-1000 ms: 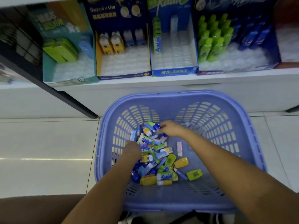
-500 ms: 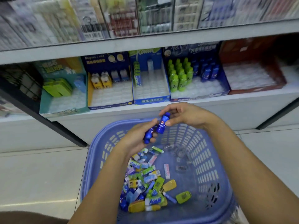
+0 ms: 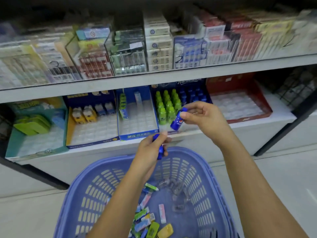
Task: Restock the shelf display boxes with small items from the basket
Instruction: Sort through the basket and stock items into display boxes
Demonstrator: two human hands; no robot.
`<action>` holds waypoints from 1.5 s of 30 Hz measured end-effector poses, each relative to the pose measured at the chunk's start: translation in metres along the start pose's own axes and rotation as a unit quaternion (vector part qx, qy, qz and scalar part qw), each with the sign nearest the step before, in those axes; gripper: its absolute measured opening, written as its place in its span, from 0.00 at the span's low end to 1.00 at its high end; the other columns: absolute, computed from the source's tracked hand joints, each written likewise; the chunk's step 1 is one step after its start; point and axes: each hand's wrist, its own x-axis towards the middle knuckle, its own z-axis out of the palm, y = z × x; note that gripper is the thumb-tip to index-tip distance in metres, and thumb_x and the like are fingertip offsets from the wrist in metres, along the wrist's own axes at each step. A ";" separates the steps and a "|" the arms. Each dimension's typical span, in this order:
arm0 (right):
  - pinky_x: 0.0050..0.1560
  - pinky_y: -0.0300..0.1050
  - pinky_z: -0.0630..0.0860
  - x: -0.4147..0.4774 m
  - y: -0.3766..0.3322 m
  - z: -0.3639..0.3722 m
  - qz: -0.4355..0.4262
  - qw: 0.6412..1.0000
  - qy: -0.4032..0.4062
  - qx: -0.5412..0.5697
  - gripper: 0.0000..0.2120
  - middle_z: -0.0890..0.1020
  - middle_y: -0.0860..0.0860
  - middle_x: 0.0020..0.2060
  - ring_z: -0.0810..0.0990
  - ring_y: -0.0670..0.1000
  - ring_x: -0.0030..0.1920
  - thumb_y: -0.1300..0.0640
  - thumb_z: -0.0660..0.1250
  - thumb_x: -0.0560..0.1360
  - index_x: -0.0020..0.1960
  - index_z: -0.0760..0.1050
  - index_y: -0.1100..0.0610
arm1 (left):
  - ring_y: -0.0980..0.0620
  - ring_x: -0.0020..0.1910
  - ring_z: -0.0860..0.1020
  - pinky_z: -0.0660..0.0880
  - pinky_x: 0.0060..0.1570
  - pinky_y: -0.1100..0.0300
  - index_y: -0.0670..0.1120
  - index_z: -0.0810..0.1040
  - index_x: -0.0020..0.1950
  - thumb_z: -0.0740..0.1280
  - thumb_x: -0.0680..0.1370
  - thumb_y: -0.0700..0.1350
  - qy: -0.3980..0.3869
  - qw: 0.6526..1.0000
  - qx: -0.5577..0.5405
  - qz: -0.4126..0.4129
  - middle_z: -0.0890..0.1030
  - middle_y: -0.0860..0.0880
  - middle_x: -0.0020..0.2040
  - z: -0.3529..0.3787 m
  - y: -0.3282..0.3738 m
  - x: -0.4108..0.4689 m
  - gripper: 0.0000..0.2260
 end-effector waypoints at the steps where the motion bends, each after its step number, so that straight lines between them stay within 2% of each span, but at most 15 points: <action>1: 0.43 0.38 0.79 0.008 0.003 -0.009 -0.019 0.998 0.050 -0.027 0.08 0.80 0.51 0.37 0.80 0.49 0.39 0.63 0.73 0.70 0.48 0.78 0.59 | 0.57 0.24 0.70 0.68 0.25 0.65 0.41 0.78 0.49 0.64 0.79 0.48 0.003 0.999 -0.031 -0.025 0.78 0.46 0.34 -0.001 0.000 0.002 0.10; 5: 0.43 0.38 0.77 0.042 0.016 -0.032 -0.066 0.977 0.150 -0.134 0.09 0.79 0.44 0.37 0.78 0.43 0.39 0.58 0.73 0.70 0.48 0.76 0.54 | 0.56 0.16 0.62 0.57 0.15 0.69 0.41 0.78 0.49 0.56 0.81 0.53 -0.008 0.991 -0.076 -0.106 0.72 0.49 0.23 -0.011 0.000 0.002 0.18; 10: 0.49 0.44 0.75 0.076 0.027 -0.030 -0.109 0.948 0.098 -0.283 0.11 0.82 0.50 0.44 0.79 0.49 0.46 0.56 0.73 0.71 0.52 0.79 0.57 | 0.56 0.16 0.59 0.53 0.16 0.70 0.39 0.79 0.44 0.54 0.81 0.55 -0.017 0.992 -0.062 -0.113 0.68 0.48 0.22 -0.017 0.000 0.004 0.23; 13: 0.48 0.43 0.70 0.087 0.029 -0.028 -0.106 0.930 0.057 -0.347 0.12 0.83 0.52 0.47 0.77 0.54 0.54 0.55 0.73 0.70 0.52 0.79 0.57 | 0.56 0.16 0.59 0.53 0.17 0.69 0.39 0.78 0.45 0.52 0.82 0.51 -0.017 0.991 -0.071 -0.112 0.69 0.48 0.23 -0.017 0.000 0.007 0.21; 17: 0.55 0.48 0.74 0.095 0.022 -0.032 -0.075 0.912 0.002 -0.404 0.12 0.82 0.53 0.48 0.75 0.55 0.57 0.53 0.74 0.69 0.50 0.78 0.57 | 0.56 0.18 0.60 0.53 0.19 0.66 0.38 0.77 0.47 0.52 0.81 0.47 -0.036 0.986 -0.101 -0.124 0.71 0.48 0.27 -0.015 0.002 0.009 0.18; 22: 0.61 0.54 0.71 0.101 0.009 -0.024 -0.044 0.869 -0.045 -0.490 0.13 0.83 0.52 0.49 0.75 0.56 0.58 0.52 0.76 0.67 0.48 0.79 0.55 | 0.54 0.24 0.68 0.63 0.21 0.65 0.37 0.77 0.50 0.53 0.79 0.45 -0.063 0.972 -0.177 -0.140 0.73 0.47 0.32 -0.015 0.006 0.009 0.16; 25: 0.63 0.55 0.69 0.102 0.002 -0.018 -0.022 0.855 -0.047 -0.517 0.12 0.83 0.52 0.50 0.75 0.56 0.59 0.51 0.76 0.67 0.47 0.79 0.54 | 0.52 0.32 0.74 0.73 0.29 0.63 0.36 0.78 0.53 0.56 0.79 0.45 -0.066 0.964 -0.212 -0.145 0.76 0.46 0.36 -0.015 0.012 0.004 0.16; 28: 0.65 0.52 0.66 0.096 0.003 -0.019 -0.040 0.826 -0.032 -0.561 0.15 0.81 0.53 0.55 0.72 0.57 0.62 0.50 0.73 0.69 0.54 0.79 0.54 | 0.54 0.38 0.75 0.67 0.37 0.64 0.40 0.78 0.56 0.59 0.77 0.47 -0.078 0.965 -0.202 -0.147 0.79 0.49 0.38 -0.015 0.017 -0.003 0.15; 30: 0.62 0.51 0.69 0.082 0.008 -0.017 -0.095 0.849 0.015 -0.519 0.17 0.80 0.54 0.56 0.73 0.57 0.60 0.52 0.72 0.71 0.58 0.79 0.55 | 0.55 0.40 0.75 0.66 0.39 0.64 0.42 0.79 0.56 0.62 0.74 0.48 -0.084 0.964 -0.205 -0.145 0.83 0.49 0.43 -0.017 0.019 -0.008 0.15; 32: 0.54 0.48 0.74 0.060 0.005 -0.008 -0.122 0.918 0.040 -0.374 0.14 0.82 0.55 0.48 0.78 0.52 0.49 0.55 0.73 0.70 0.54 0.80 0.58 | 0.55 0.42 0.79 0.71 0.41 0.64 0.43 0.78 0.56 0.63 0.73 0.47 -0.081 0.959 -0.237 -0.135 0.84 0.47 0.50 -0.018 0.020 -0.011 0.15; 35: 0.40 0.40 0.76 0.025 -0.009 0.010 -0.073 0.969 -0.058 -0.228 0.07 0.82 0.50 0.37 0.78 0.45 0.34 0.54 0.74 0.69 0.45 0.80 0.53 | 0.52 0.46 0.83 0.80 0.43 0.61 0.40 0.76 0.55 0.61 0.75 0.44 -0.076 0.950 -0.289 -0.097 0.84 0.43 0.52 -0.016 0.023 -0.014 0.12; 37: 0.36 0.37 0.77 0.004 -0.021 0.021 -0.014 0.978 -0.158 -0.139 0.10 0.81 0.50 0.35 0.79 0.45 0.32 0.56 0.75 0.68 0.48 0.79 0.55 | 0.49 0.48 0.83 0.81 0.45 0.59 0.37 0.76 0.54 0.59 0.78 0.42 -0.064 0.946 -0.311 -0.071 0.83 0.40 0.50 -0.013 0.026 -0.015 0.11; 39: 0.37 0.41 0.80 -0.009 -0.027 0.030 0.023 0.977 -0.196 -0.083 0.13 0.80 0.51 0.35 0.81 0.48 0.32 0.58 0.75 0.67 0.50 0.78 0.57 | 0.47 0.49 0.83 0.81 0.46 0.58 0.35 0.75 0.51 0.59 0.80 0.41 -0.050 0.943 -0.325 -0.041 0.83 0.39 0.49 -0.011 0.028 -0.016 0.10; 42: 0.39 0.45 0.82 -0.020 -0.033 0.042 0.051 0.983 -0.156 -0.083 0.13 0.82 0.55 0.37 0.83 0.53 0.33 0.53 0.75 0.68 0.48 0.77 0.58 | 0.44 0.56 0.80 0.78 0.56 0.55 0.36 0.73 0.53 0.61 0.78 0.40 -0.043 0.944 -0.328 0.017 0.78 0.36 0.54 -0.007 0.027 -0.018 0.09; 45: 0.38 0.43 0.83 -0.021 -0.034 0.046 0.077 0.986 -0.129 -0.075 0.12 0.83 0.57 0.37 0.84 0.53 0.33 0.53 0.74 0.69 0.47 0.78 0.59 | 0.48 0.52 0.80 0.77 0.58 0.57 0.39 0.75 0.50 0.63 0.74 0.41 -0.045 0.947 -0.312 0.066 0.81 0.43 0.48 -0.004 0.022 -0.019 0.08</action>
